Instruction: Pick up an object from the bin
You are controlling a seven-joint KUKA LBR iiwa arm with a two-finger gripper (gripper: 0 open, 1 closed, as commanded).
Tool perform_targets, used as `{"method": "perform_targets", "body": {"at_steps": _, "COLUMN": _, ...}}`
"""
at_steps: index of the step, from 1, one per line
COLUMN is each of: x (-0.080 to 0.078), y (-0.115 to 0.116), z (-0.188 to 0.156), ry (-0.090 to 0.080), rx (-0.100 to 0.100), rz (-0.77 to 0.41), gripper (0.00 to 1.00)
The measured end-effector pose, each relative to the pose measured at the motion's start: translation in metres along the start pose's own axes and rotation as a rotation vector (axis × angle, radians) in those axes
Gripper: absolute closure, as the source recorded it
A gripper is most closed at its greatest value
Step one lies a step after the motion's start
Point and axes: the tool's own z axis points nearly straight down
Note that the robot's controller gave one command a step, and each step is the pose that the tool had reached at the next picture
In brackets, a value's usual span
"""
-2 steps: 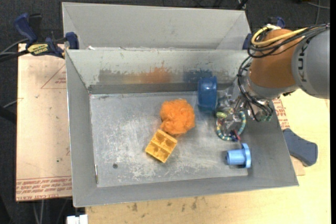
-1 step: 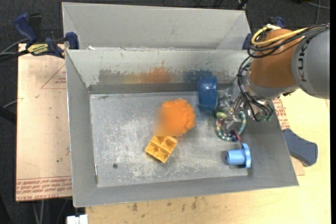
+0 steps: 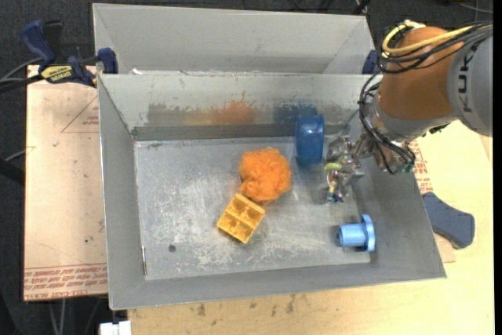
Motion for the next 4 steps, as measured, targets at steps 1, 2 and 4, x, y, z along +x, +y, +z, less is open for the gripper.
{"method": "perform_targets", "body": {"at_steps": 1, "x": 0.001, "y": 0.005, "z": -0.054, "ry": -0.003, "rx": 0.001, "rz": 0.003, "gripper": 1.0}}
{"method": "perform_targets", "body": {"at_steps": 2, "x": -0.004, "y": 0.004, "z": -0.036, "ry": -0.019, "rx": 0.006, "rz": -0.013, "gripper": 1.0}}
{"method": "perform_targets", "body": {"at_steps": 4, "x": 0.004, "y": 0.005, "z": -0.12, "ry": -0.004, "rx": 0.001, "rz": -0.049, "gripper": 1.0}}
